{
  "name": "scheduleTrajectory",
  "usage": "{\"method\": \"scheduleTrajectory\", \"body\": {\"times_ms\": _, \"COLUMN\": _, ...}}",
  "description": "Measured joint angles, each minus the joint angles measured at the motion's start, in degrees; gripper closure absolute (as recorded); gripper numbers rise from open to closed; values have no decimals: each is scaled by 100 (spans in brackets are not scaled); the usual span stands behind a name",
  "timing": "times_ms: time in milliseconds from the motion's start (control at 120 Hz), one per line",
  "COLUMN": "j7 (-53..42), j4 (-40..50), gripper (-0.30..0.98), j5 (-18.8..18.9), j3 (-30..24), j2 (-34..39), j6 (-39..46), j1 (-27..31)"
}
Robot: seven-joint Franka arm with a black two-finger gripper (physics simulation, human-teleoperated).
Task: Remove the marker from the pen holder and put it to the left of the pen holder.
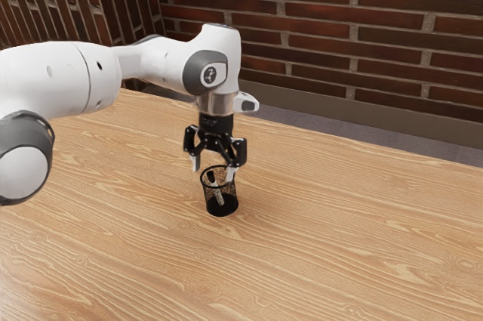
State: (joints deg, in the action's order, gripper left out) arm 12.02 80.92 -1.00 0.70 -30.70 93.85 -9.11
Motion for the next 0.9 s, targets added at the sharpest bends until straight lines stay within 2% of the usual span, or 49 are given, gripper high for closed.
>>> {"method": "scheduleTrajectory", "body": {"times_ms": 383, "j7": 354, "j4": -461, "gripper": 32, "j5": 31, "j3": -10, "j2": -423, "j6": -487, "j1": 70}}
{"method": "scheduleTrajectory", "body": {"times_ms": 667, "j7": 492, "j4": -688, "gripper": 47, "j5": 21, "j3": -9, "j2": -606, "j6": -517, "j1": 173}}
{"method": "scheduleTrajectory", "body": {"times_ms": 900, "j7": 564, "j4": -914, "gripper": 55, "j5": 17, "j3": -16, "j2": -750, "j6": -554, "j1": 242}}
